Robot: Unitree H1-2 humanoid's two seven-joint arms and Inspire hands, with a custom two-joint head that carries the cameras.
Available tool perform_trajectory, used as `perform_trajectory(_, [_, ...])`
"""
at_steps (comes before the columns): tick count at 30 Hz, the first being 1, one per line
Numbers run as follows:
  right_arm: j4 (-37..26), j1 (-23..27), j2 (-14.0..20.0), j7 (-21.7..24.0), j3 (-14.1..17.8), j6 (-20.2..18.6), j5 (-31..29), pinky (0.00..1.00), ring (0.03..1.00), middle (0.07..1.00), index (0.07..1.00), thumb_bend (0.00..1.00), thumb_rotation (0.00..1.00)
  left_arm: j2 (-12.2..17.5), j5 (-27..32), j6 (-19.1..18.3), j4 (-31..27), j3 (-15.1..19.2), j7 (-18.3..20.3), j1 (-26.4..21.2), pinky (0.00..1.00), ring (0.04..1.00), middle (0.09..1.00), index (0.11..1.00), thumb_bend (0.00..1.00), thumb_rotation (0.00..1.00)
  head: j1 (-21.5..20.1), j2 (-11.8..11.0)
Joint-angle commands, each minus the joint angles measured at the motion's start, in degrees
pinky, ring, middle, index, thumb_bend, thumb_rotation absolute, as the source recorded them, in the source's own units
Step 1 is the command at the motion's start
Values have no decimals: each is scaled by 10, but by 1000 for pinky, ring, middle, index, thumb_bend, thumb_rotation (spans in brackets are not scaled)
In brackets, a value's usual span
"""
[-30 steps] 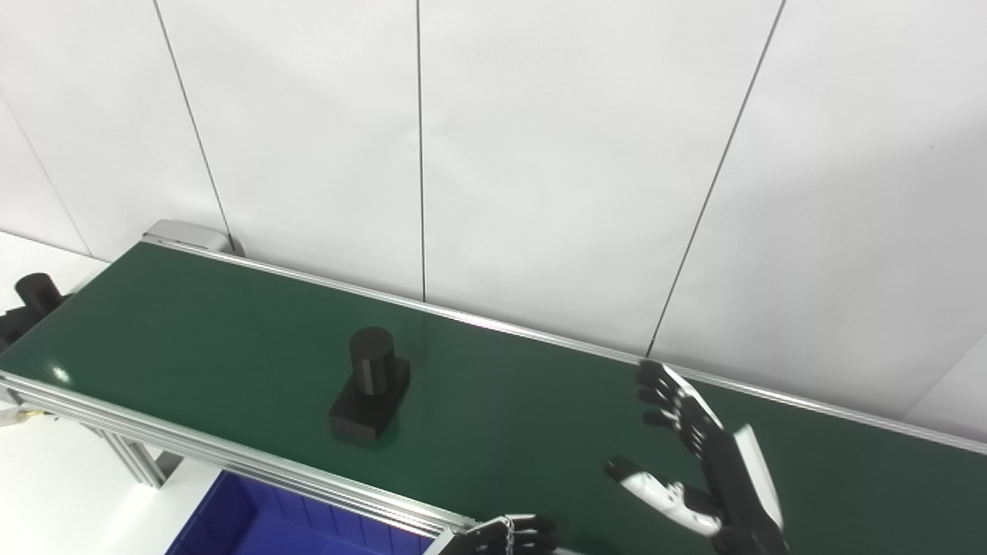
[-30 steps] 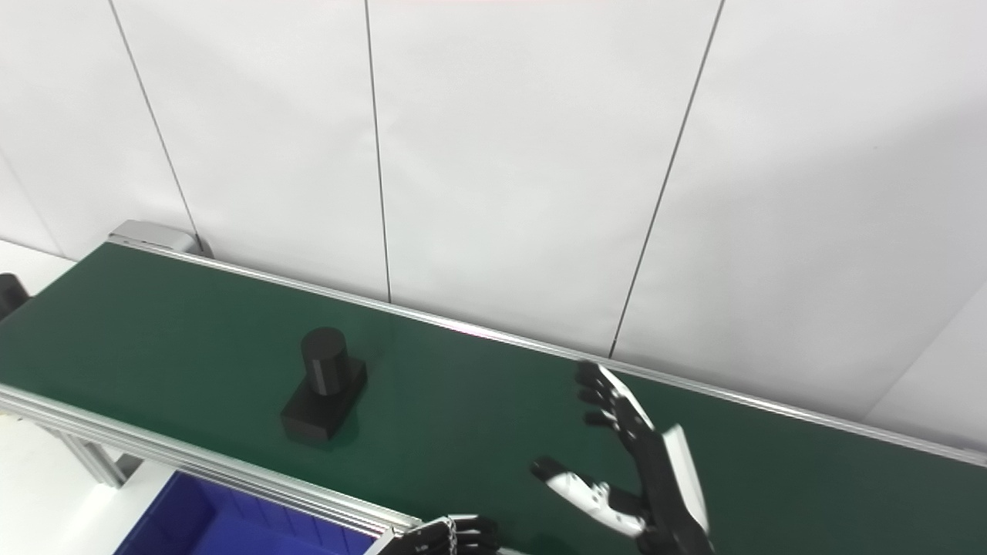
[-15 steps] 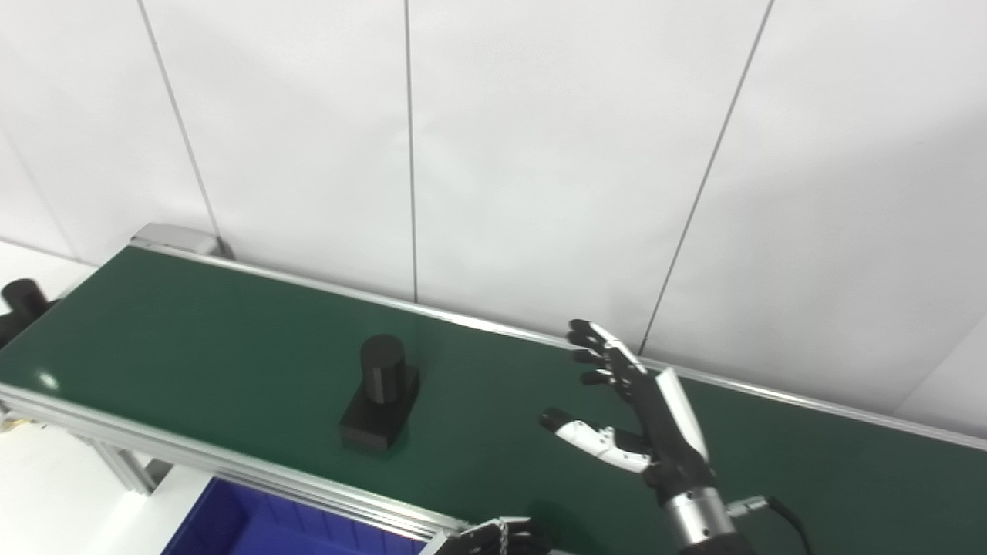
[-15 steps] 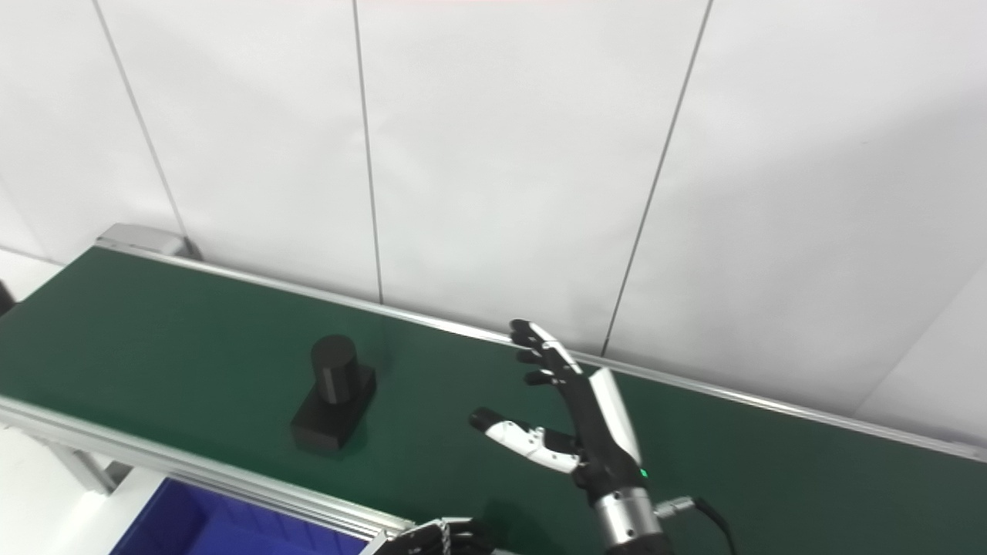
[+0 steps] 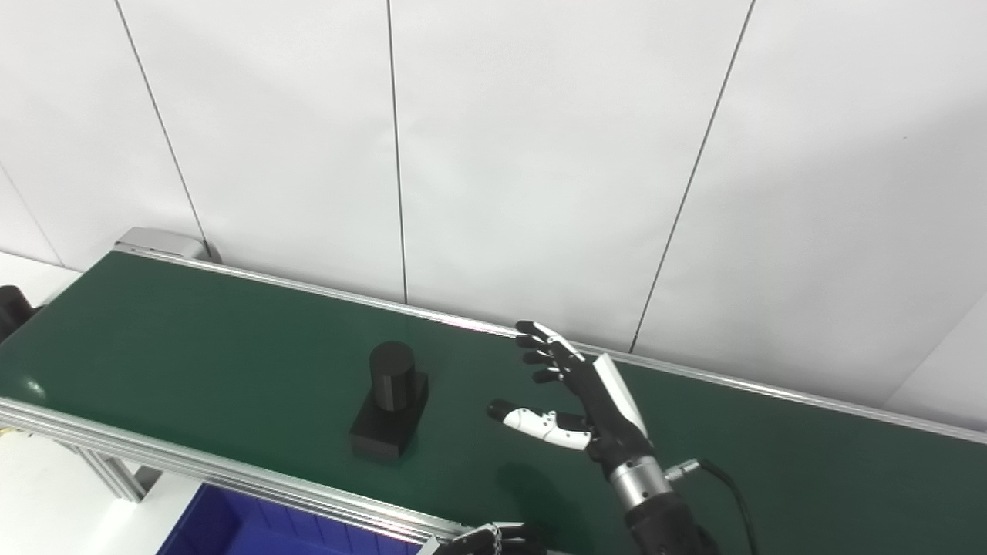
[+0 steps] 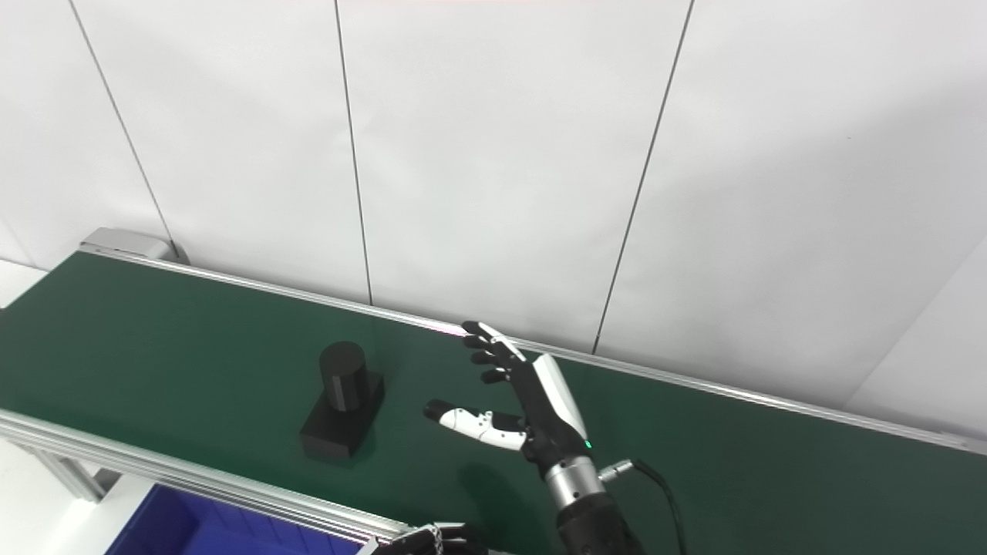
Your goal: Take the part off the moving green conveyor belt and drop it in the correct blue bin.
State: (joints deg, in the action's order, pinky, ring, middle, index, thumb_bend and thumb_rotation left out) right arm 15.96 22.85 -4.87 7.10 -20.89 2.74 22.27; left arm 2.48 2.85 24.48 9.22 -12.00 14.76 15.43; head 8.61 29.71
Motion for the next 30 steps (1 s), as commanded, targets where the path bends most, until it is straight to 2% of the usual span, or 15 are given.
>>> perform_trajectory(1, [0,31,-19,-12,-4,19,3,721,806,839,877,670,461,1,-5,22,-14,-5,4,0,670,727,737,761,854,800,2,1])
perform_trajectory(6, [44,51,-29,-17,-12,29,0,731,814,841,873,672,441,0,-5,22,-14,-7,3,-1,667,723,732,757,853,799,4,3])
perform_trajectory(10, [70,64,-31,-23,-20,32,6,734,808,837,874,680,465,-1,-7,22,-14,-7,1,1,667,721,732,754,854,794,5,3])
perform_trajectory(24, [118,86,-31,-30,-23,34,16,728,802,833,878,671,441,-4,-6,22,-14,-8,-1,1,676,721,726,743,855,793,8,6])
perform_trajectory(30, [144,101,-33,-37,-25,33,23,731,804,827,879,686,464,-6,-10,23,-12,-9,-2,-1,667,708,720,738,843,794,9,6])
